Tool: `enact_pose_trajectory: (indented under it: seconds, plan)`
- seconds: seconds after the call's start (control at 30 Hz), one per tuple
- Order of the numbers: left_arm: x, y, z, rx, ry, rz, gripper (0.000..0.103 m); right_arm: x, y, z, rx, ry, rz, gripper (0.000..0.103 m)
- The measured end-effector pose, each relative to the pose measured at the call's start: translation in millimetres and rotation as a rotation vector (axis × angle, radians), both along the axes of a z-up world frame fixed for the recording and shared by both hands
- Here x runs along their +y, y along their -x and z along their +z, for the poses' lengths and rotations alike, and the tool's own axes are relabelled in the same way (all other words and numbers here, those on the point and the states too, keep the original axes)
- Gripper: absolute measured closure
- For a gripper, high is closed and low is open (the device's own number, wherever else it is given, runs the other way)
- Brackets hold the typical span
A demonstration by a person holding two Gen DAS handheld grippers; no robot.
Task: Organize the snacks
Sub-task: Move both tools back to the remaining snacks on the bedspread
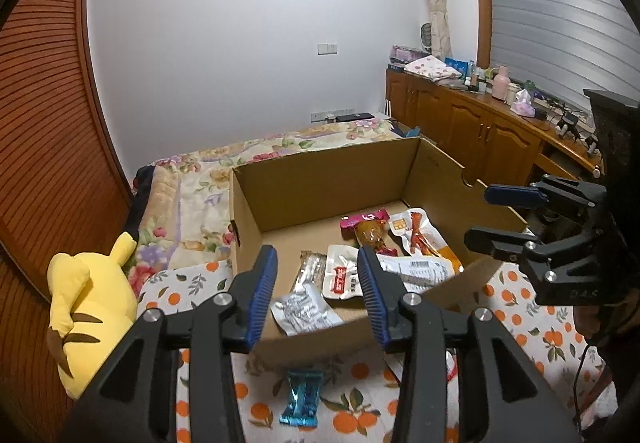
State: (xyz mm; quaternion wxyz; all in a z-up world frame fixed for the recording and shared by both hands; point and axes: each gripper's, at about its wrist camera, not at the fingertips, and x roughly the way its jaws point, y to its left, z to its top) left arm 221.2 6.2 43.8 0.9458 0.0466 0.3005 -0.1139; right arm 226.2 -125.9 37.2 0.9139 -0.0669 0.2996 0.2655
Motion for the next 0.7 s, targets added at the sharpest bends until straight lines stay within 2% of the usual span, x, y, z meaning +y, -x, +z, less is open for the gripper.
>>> enact_pose_trajectory:
  seconds: [0.07,0.27,0.47,0.7]
  plan:
    - [1,8,0,0.0,0.004,-0.003,0.058,3,12,2,-0.003,-0.006,0.013,0.036]
    - [2,27,-12,0.018,0.011,-0.01,0.034,7,44,2,-0.01,-0.005,0.036,0.036]
    - [7,45,-28,0.036,0.01,-0.008,0.034,12,63,-4,0.001,-0.002,0.063,0.036]
    - [15,56,-55,0.078,0.015,0.001,0.034,20,76,-29,0.05,0.016,0.088,0.035]
